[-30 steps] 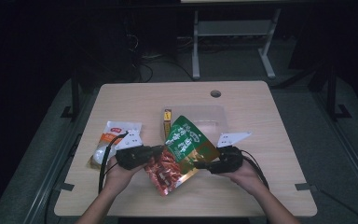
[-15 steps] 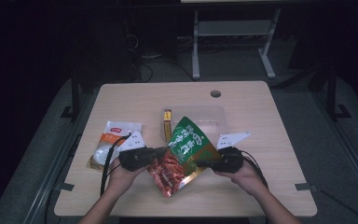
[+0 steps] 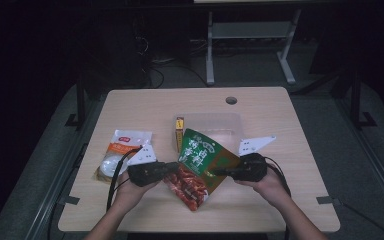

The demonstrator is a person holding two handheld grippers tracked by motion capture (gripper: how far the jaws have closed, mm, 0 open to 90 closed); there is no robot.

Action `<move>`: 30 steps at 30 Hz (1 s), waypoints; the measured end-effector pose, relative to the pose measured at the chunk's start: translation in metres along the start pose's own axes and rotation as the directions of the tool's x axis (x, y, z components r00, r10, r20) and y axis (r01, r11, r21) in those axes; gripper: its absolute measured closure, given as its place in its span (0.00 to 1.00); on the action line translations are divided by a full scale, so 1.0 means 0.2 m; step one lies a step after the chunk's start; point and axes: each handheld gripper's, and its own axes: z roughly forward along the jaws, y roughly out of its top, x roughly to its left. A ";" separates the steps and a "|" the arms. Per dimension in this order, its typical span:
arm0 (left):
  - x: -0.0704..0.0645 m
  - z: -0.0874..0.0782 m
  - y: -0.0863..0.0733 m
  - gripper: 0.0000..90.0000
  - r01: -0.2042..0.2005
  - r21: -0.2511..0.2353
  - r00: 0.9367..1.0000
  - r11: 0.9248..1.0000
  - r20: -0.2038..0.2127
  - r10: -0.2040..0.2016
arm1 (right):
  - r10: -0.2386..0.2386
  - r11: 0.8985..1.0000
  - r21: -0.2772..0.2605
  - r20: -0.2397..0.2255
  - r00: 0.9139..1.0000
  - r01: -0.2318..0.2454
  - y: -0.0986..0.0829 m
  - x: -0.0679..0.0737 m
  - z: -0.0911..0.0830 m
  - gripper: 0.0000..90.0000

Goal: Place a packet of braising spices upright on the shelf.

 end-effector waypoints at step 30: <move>-0.02 -0.10 -0.05 0.44 -0.007 0.027 1.000 1.000 0.004 0.007 | -0.036 0.986 -0.160 0.073 0.997 0.047 0.10 0.04 -0.29 1.00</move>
